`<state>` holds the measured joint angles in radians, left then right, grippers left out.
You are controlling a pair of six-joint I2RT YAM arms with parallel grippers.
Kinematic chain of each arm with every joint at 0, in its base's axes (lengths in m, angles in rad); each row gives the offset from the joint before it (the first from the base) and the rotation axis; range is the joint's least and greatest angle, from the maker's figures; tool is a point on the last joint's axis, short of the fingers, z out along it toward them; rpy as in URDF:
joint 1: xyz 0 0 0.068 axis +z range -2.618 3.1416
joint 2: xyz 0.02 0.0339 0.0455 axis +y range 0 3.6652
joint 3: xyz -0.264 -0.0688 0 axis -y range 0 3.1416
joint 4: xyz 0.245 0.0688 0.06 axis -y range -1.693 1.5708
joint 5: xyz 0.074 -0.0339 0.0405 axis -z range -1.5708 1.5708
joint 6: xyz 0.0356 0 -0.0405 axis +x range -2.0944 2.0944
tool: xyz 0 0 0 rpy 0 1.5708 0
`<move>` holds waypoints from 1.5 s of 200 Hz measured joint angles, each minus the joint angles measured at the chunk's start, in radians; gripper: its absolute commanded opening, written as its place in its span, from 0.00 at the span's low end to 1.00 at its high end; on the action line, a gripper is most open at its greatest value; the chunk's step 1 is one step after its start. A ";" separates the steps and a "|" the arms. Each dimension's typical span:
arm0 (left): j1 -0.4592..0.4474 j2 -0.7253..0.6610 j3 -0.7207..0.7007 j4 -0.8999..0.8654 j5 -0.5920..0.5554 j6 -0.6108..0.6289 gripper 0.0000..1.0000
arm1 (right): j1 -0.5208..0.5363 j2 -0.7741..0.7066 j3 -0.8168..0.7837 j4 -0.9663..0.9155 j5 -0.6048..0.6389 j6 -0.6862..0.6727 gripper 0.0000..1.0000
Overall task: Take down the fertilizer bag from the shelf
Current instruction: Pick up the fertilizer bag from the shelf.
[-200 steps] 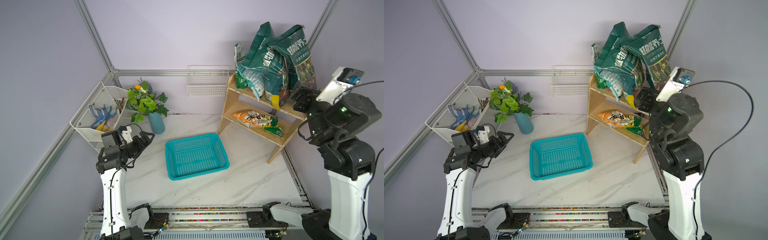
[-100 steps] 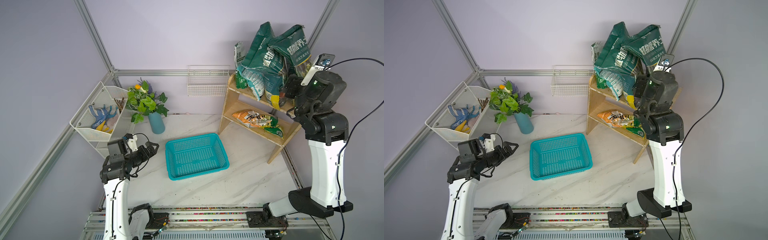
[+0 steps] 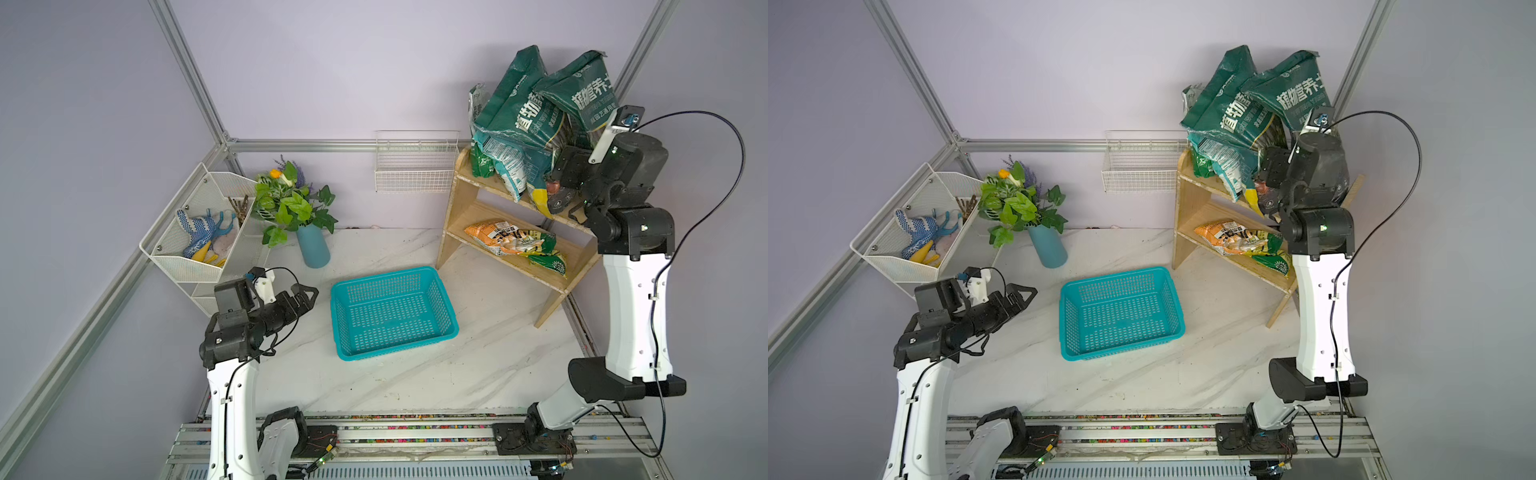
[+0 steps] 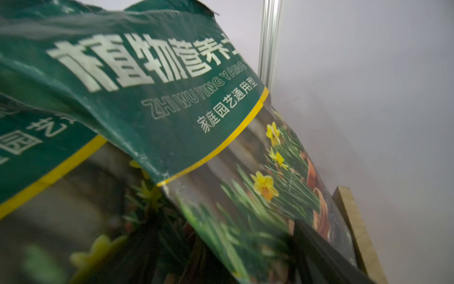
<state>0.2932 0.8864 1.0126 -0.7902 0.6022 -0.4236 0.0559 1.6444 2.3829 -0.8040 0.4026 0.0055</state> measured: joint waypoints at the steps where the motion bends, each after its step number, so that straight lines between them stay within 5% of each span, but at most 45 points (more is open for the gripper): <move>1: 0.000 0.000 0.000 0.000 0.000 0.000 1.00 | 0.000 0.002 0.001 0.001 0.000 -0.001 0.96; 27: 0.000 0.000 0.000 0.000 0.002 0.000 1.00 | -0.001 0.018 0.019 0.008 0.020 -0.002 0.92; 72: 0.000 0.000 0.000 0.000 0.005 0.000 1.00 | -0.006 0.050 0.041 0.007 0.064 -0.013 0.20; 94: 0.000 0.000 0.000 0.000 0.011 0.000 1.00 | -0.014 0.053 0.043 0.003 0.073 -0.030 0.02; 212: 0.000 0.001 0.000 0.000 0.021 0.000 1.00 | -0.034 -0.028 0.003 -0.019 0.054 0.000 0.00; 300: 0.000 0.001 -0.008 0.001 0.033 0.000 0.99 | -0.037 -0.320 -0.191 -0.047 0.046 0.064 0.00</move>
<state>0.2932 0.8875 1.0050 -0.7895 0.6350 -0.4236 0.0193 1.3247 2.1918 -0.8505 0.4484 0.0700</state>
